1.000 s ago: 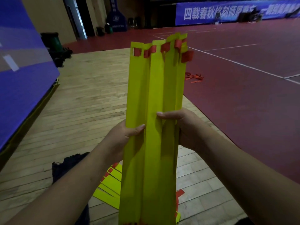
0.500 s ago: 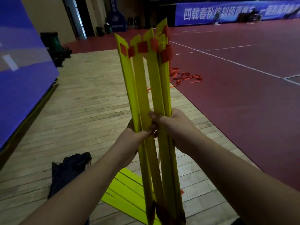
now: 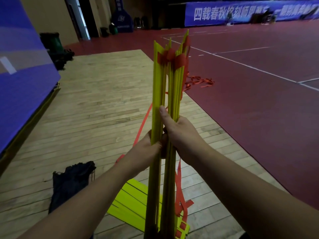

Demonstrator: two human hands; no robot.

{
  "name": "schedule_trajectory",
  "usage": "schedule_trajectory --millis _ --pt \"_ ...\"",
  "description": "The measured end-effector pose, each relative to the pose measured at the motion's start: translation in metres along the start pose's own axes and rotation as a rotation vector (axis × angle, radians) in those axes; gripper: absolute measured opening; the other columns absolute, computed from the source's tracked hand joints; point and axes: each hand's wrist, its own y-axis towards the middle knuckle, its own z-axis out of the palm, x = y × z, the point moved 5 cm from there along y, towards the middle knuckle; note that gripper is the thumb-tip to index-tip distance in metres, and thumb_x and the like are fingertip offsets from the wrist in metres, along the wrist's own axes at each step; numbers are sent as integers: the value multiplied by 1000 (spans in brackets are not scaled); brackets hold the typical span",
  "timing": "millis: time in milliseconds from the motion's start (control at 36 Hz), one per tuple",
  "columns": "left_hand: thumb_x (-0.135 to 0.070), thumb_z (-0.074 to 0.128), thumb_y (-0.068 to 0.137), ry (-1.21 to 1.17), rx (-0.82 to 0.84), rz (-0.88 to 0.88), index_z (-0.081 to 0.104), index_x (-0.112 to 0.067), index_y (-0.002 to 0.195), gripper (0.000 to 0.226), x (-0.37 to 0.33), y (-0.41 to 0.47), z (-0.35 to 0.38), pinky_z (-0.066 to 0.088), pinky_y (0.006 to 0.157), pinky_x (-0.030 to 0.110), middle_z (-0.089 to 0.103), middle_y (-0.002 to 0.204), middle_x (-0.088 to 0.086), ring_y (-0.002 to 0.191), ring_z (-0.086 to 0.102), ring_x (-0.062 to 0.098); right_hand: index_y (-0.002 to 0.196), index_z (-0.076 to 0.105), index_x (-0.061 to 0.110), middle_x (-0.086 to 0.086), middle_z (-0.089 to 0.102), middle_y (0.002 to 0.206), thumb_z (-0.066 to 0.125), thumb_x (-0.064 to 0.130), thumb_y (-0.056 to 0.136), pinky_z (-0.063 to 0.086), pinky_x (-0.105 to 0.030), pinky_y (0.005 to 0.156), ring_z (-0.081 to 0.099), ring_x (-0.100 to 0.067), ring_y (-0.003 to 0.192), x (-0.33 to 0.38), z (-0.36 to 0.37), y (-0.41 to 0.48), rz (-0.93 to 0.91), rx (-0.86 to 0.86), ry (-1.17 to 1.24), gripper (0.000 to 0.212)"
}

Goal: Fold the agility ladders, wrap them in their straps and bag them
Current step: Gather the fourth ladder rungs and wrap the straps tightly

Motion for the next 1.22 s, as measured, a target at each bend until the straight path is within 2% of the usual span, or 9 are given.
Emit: schedule_trajectory --millis 111,222,333,444,667,778,889,1056,1222 --pt "2 60 93 191 111 17 46 -29 104 36 6 2 3 58 77 28 62 100 7 80 66 1 115 61 10 -1 61 77 58 80 77 52 -32 57 62 -16 69 -4 3 -4 36 -11 5 79" --pt "-12 78 84 412 211 24 48 -15 125 51 12 4 6 47 74 9 61 104 -2 79 61 -13 107 66 17 -10 70 97 64 78 74 55 -40 82 68 -26 95 -6 7 -5 39 16 -10 70" --pt "-26 80 82 433 230 -2 46 -12 135 64 22 3 7 57 87 28 67 104 -9 93 67 -2 111 65 6 -9 69 93 75 83 49 56 -50 89 68 -31 96 -13 10 -2 31 -14 -23 100" --pt "-49 84 62 489 -12 -65 34 -24 128 87 25 5 -3 58 80 40 65 103 -2 93 69 15 105 68 5 -11 78 95 85 51 72 56 -58 93 75 -31 93 -17 7 2 47 18 183 59" --pt "-54 85 67 421 -13 -188 28 -33 127 86 30 -4 -6 52 74 27 60 105 -9 90 62 9 99 60 3 -19 69 75 70 19 93 60 -46 65 72 -28 70 13 -14 12 -60 -73 506 20" --pt "-49 78 78 438 -15 -106 32 -32 142 80 25 -8 -3 34 58 -1 39 95 -25 74 36 -19 91 58 8 -9 62 62 67 15 91 56 -32 53 67 -24 60 13 -28 19 -11 -135 661 11" --pt "-51 76 79 393 56 -58 45 -37 126 59 27 -8 3 40 61 -2 53 96 -29 71 53 -25 93 61 12 -5 61 72 68 20 91 56 -29 56 67 -19 61 8 -26 23 10 -53 673 11" --pt "-35 67 91 216 107 -96 62 -31 98 10 23 -7 -3 58 70 25 72 72 -16 71 71 3 114 62 3 -18 70 107 77 34 80 62 -43 83 72 -29 93 2 -14 17 44 240 631 48" --pt "-59 76 76 149 134 -150 63 -28 105 45 25 -9 3 58 86 52 77 87 -1 84 75 24 100 61 3 -11 66 77 67 21 90 59 -30 59 67 -23 64 -9 -8 19 99 121 687 21"
